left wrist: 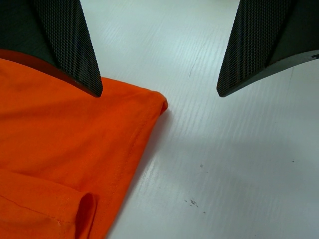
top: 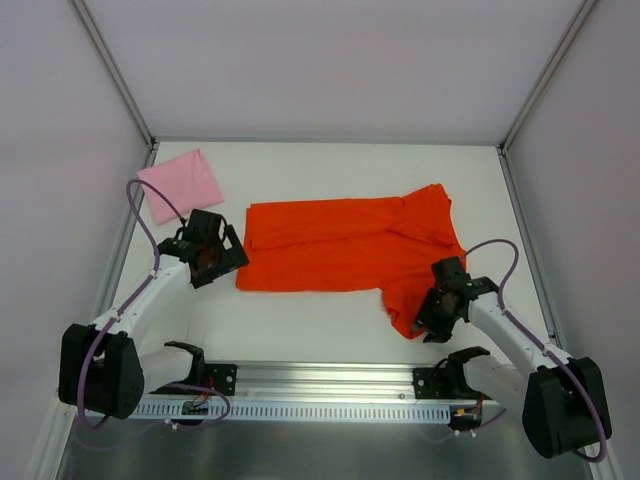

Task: Fold and stack the t-shirts
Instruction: Grap the side of the flattened tshirt closest away from the robot with both arms

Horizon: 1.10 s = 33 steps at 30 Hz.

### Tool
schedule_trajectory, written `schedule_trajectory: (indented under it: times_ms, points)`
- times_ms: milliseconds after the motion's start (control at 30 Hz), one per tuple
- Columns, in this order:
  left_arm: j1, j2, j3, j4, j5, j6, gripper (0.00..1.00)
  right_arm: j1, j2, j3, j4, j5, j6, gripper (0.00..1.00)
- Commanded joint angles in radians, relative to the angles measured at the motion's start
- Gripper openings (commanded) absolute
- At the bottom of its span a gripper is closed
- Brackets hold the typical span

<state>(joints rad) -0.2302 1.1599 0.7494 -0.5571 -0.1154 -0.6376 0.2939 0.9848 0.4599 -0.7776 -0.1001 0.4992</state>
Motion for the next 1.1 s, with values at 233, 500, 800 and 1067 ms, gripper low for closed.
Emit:
schedule_trajectory:
  times_ms: [233, 500, 800, 1067]
  points:
    - [-0.011, 0.056, 0.002, 0.026, -0.015, -0.002, 0.99, 0.033, 0.086, 0.043, 0.043, 0.040, 0.022, 0.04]
    - [-0.011, 0.095, -0.012, 0.094, 0.037, -0.014, 0.97, 0.076, 0.077, 0.095, -0.034, 0.004, -0.008, 0.01]
    - [-0.011, 0.144, -0.008, 0.118, 0.039, -0.025, 0.93, 0.093, 0.020, 0.099, -0.209, 0.067, -0.025, 0.01]
    - [-0.011, 0.175, -0.019, 0.138, 0.036, -0.030, 0.89, 0.093, 0.020, 0.079, -0.216, 0.060, -0.037, 0.01]
